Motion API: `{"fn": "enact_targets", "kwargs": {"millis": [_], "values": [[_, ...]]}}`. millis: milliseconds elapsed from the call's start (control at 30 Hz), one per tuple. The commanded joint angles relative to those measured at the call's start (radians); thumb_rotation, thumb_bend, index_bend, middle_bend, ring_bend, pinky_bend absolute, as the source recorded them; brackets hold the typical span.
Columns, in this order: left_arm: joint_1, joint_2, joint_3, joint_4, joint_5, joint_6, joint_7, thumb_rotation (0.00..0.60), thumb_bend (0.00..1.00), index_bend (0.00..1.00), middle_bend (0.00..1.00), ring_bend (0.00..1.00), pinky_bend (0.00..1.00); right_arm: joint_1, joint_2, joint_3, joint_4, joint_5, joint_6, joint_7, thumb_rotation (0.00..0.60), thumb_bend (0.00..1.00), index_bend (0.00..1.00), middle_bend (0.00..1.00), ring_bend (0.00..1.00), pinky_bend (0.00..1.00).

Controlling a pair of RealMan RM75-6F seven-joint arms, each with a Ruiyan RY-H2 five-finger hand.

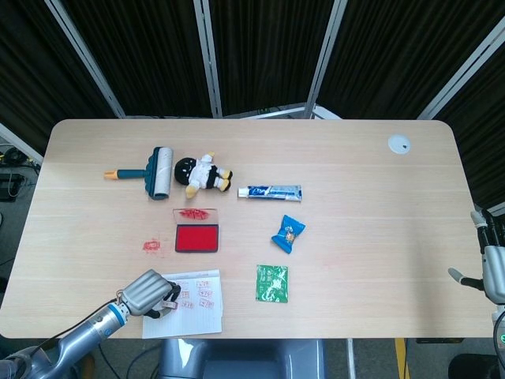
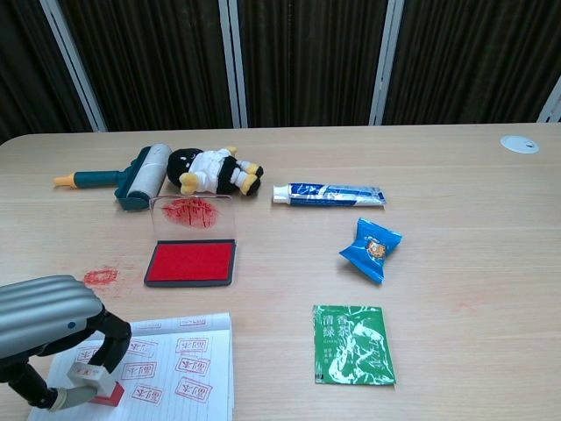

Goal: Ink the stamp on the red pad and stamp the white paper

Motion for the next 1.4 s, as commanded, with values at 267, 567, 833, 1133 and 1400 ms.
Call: {"fn": "enact_targets", "kwargs": {"millis": [267, 567, 833, 1133, 1400], "values": [[0.002, -0.015, 0.003, 0.026, -0.003, -0.011, -0.004, 0.6, 0.49, 0.6, 0.58, 0.8, 0.74, 0.001, -0.002, 0.001, 0.002, 0.003, -0.003, -0.003, 0.6, 0.0, 0.0, 0.0, 0.0, 0.0], [0.003, -0.019, 0.002, 0.035, -0.006, -0.014, -0.003, 0.6, 0.49, 0.61, 0.58, 0.8, 0.74, 0.001, -0.003, 0.001, 0.003, 0.005, -0.004, -0.004, 0.6, 0.0, 0.0, 0.0, 0.0, 0.0], [0.003, -0.015, -0.003, 0.03, -0.005, -0.005, -0.008, 0.6, 0.49, 0.61, 0.58, 0.8, 0.74, 0.002, -0.004, 0.001, 0.004, 0.006, -0.005, -0.006, 0.6, 0.0, 0.0, 0.0, 0.0, 0.0], [0.002, 0.044, -0.014, -0.044, 0.022, 0.058, -0.031, 0.6, 0.49, 0.61, 0.58, 0.8, 0.74, 0.001, -0.002, 0.001, 0.0, 0.003, -0.002, -0.004, 0.6, 0.0, 0.0, 0.0, 0.0, 0.0], [-0.005, 0.107, -0.024, -0.138, 0.044, 0.095, -0.038, 0.6, 0.49, 0.61, 0.58, 0.8, 0.74, -0.004, 0.006, 0.0, -0.012, -0.006, 0.008, 0.003, 0.6, 0.0, 0.0, 0.0, 0.0, 0.0]]}}
